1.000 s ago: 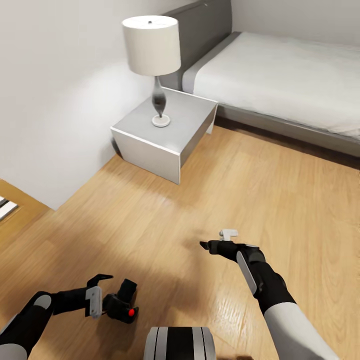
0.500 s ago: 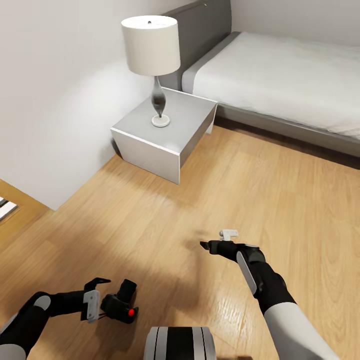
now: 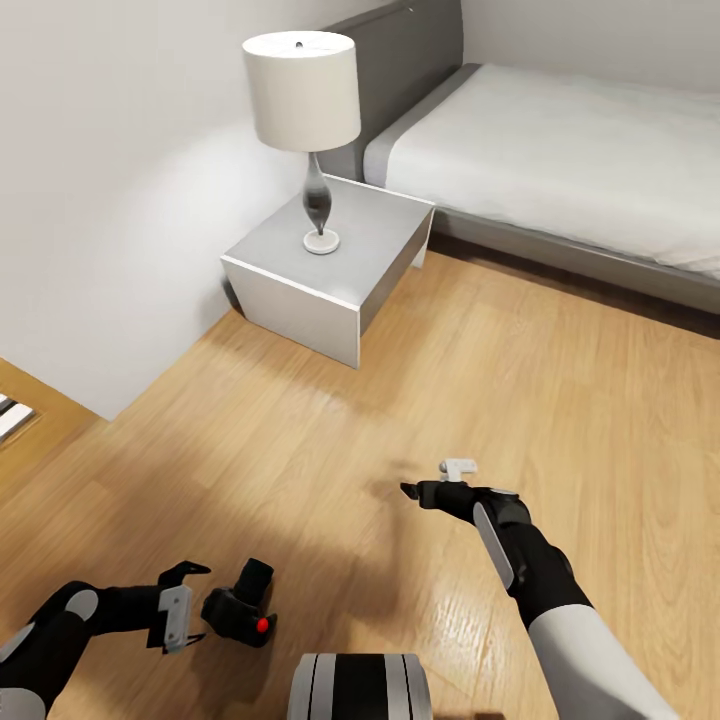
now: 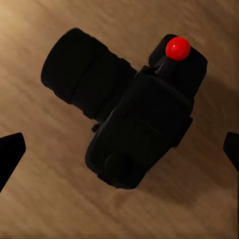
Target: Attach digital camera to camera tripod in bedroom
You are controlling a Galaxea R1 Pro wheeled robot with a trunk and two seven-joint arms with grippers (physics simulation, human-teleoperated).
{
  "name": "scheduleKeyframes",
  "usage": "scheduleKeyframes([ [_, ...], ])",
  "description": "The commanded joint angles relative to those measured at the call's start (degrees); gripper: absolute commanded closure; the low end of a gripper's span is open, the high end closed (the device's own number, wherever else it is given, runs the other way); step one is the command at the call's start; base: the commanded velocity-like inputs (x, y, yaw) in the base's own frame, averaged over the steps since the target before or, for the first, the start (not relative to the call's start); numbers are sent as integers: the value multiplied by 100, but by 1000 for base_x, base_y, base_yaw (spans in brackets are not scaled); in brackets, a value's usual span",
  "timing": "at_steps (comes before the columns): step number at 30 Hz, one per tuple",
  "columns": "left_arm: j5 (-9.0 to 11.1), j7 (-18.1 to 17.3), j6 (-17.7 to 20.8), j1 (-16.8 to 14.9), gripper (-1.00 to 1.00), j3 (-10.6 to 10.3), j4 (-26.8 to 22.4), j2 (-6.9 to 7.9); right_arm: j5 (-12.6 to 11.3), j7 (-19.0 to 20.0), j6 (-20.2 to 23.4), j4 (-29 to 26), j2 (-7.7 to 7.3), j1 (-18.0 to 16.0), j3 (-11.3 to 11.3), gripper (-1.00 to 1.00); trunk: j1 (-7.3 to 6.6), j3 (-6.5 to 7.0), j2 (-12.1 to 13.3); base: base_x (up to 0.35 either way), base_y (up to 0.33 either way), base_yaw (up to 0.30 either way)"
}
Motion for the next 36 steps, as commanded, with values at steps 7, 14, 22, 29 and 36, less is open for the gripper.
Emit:
scheduleKeyframes([
  [7,-56,-14,26,-4,-100,4,-8,-26,-41,-18,-12,-6,-13,-2,1,-100,-1,-3,-1,0,0,0],
  [14,-66,-12,37,-3,-100,-15,-6,-33,-44,-9,-181,-6,-16,-2,1,-100,-1,-3,-1,0,0,0],
  [22,-81,-4,314,-7,-100,-41,-13,-43,-57,-11,-253,-6,-23,-2,2,-100,-1,-3,-1,0,0,0],
  [29,-257,4,419,-9,-100,-44,-25,-54,150,-16,-264,-3,4,-2,8,-100,-1,-3,-1,0,0,0],
  [36,-558,6,491,-10,-100,-44,-134,-72,339,-18,-266,2,16,-2,3,-100,-1,-3,-1,0,0,0],
])
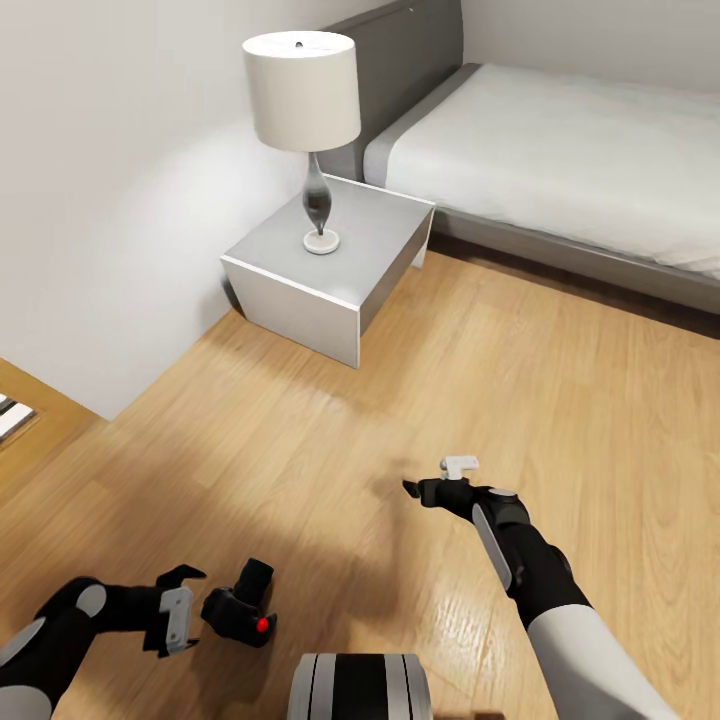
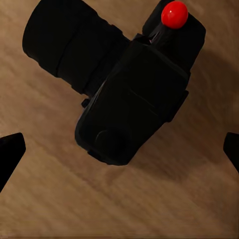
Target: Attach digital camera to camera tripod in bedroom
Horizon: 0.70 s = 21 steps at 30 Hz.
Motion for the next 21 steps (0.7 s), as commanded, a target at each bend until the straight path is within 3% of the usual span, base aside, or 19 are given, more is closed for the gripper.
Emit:
scheduleKeyframes([
  [1,-59,-16,-16,-2,-100,16,-40,-8,-18,-1,33,-5,1,-2,3,-100,-1,-4,-1,0,0,0],
  [11,-127,-16,-12,-2,-100,14,-160,-103,-12,-1,27,-5,1,-2,3,-100,-1,-4,-1,0,0,0],
  [21,-528,-3,-11,-2,-100,15,-209,-299,-34,15,41,25,-3,-2,-1,-100,-1,-4,-1,0,0,0],
])
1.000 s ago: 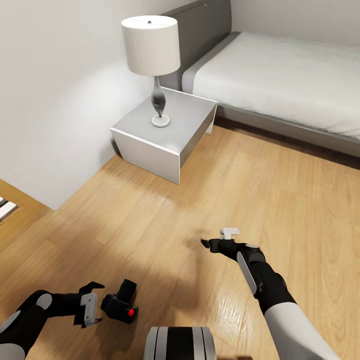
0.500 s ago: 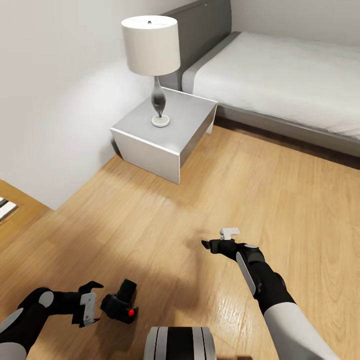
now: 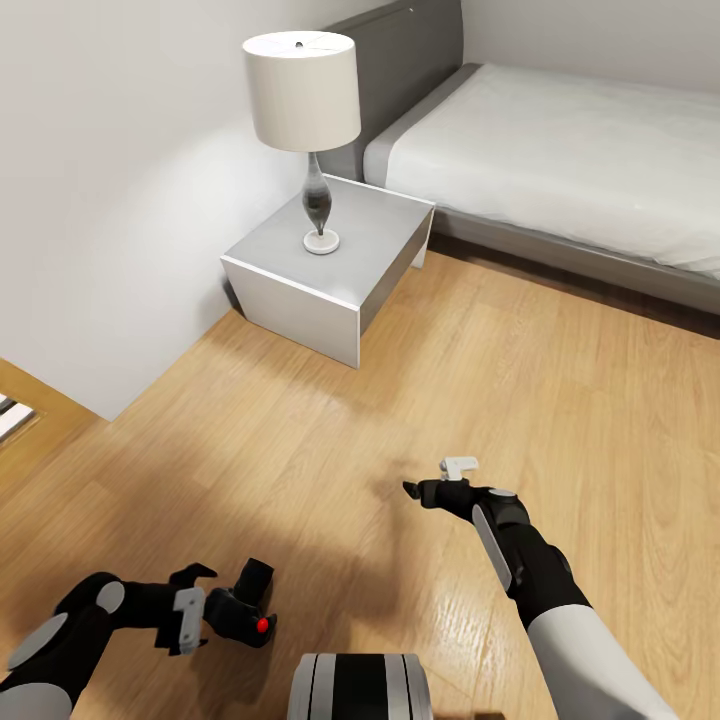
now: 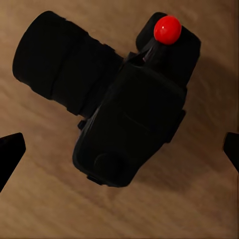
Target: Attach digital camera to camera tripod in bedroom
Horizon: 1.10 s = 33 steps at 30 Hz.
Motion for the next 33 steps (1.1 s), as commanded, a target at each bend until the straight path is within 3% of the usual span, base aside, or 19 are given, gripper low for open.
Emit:
scheduleKeyframes([
  [1,-48,-14,-21,-2,-100,13,-6,-14,-29,1,33,0,-1,-2,-2,-100,-1,-4,-1,0,0,0],
  [16,-276,196,408,-11,-100,-1,10,-52,-25,-5,35,30,-4,-2,-3,-100,-1,-4,-1,0,0,0],
  [23,-459,289,444,-13,-100,3,70,-55,-25,-4,35,34,-4,-2,-2,-100,-1,-4,-1,0,0,0],
  [33,-512,421,462,-5,-100,5,89,-130,-25,-7,35,34,-4,-2,-2,-100,-1,-4,-1,0,0,0],
])
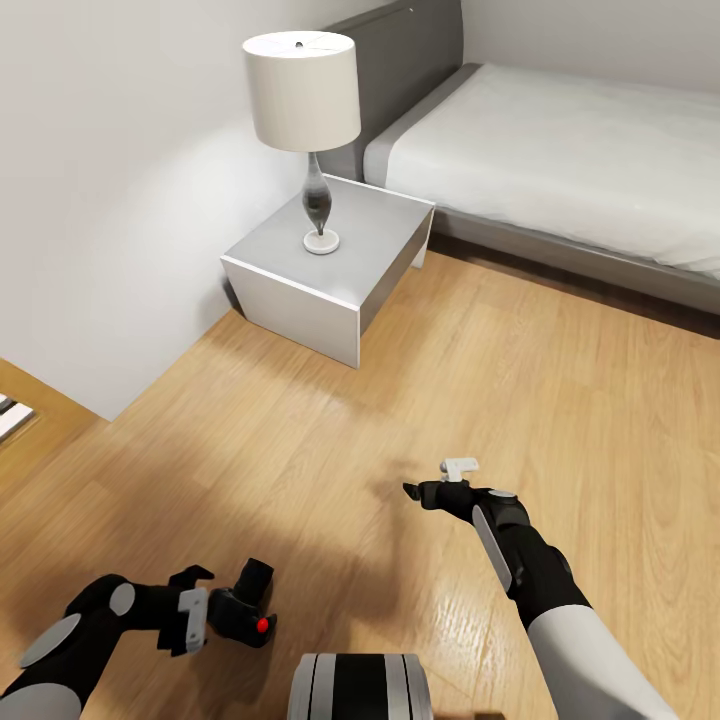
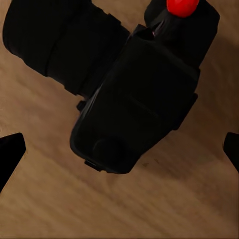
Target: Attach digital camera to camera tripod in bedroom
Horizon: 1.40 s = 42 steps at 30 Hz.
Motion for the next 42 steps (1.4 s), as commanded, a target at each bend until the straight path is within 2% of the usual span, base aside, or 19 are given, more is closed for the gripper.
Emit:
scheduleKeyframes([
  [1,-30,14,-25,-2,-100,13,-2,-21,-30,-2,33,-6,0,-2,-1,-100,-1,-4,-1,0,0,0],
  [15,-44,166,-19,-7,-100,8,11,-196,-30,-2,30,-6,0,-2,1,-100,-1,-4,-1,0,0,0],
  [33,-83,179,220,-17,-100,8,53,-247,-23,-9,24,-6,0,-2,-1,-100,-1,-4,-1,0,0,0],
  [37,-213,254,236,-17,-100,8,53,-252,-23,-10,24,-6,0,-2,-2,-100,-1,-4,-1,0,0,0],
  [42,-630,588,256,-18,-100,13,90,-297,-21,-8,24,-6,0,-2,-2,-100,-1,-4,-1,0,0,0],
])
